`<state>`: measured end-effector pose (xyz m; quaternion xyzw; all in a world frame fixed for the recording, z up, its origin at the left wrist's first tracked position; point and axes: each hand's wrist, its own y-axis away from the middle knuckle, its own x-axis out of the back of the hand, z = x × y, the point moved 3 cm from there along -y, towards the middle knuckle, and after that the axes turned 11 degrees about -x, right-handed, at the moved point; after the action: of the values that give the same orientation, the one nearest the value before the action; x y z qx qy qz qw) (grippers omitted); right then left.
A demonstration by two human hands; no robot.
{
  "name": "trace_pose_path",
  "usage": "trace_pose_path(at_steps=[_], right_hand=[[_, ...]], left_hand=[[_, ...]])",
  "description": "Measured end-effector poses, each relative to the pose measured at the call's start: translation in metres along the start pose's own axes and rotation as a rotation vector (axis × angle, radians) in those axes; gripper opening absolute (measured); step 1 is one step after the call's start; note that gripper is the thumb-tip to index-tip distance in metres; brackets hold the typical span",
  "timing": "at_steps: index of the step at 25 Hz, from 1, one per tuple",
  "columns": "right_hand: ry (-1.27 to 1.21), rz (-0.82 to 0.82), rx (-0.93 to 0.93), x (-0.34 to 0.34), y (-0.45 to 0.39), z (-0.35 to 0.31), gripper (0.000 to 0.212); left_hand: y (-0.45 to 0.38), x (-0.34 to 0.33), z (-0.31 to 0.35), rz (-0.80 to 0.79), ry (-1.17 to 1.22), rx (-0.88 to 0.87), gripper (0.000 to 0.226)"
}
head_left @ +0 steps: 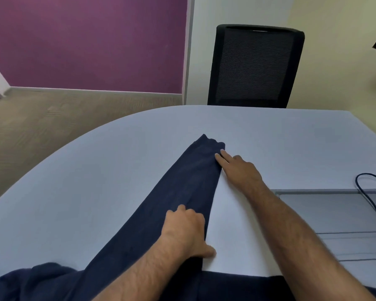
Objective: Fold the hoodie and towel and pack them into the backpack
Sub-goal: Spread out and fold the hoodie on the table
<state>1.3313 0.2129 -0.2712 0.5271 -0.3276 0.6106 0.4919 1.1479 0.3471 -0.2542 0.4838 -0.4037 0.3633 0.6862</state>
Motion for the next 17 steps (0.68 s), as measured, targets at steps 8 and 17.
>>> trace_pose_path(at_steps=[8, 17], right_hand=[[0.059, 0.044, 0.077, 0.014, -0.001, 0.001, 0.041], [-0.236, 0.016, -0.232, 0.005, 0.095, 0.045, 0.022]], left_hand=[[0.006, -0.013, 0.025, -0.329, -0.193, -0.004, 0.052], [0.065, 0.002, 0.029, -0.093, -0.050, -0.028, 0.015]])
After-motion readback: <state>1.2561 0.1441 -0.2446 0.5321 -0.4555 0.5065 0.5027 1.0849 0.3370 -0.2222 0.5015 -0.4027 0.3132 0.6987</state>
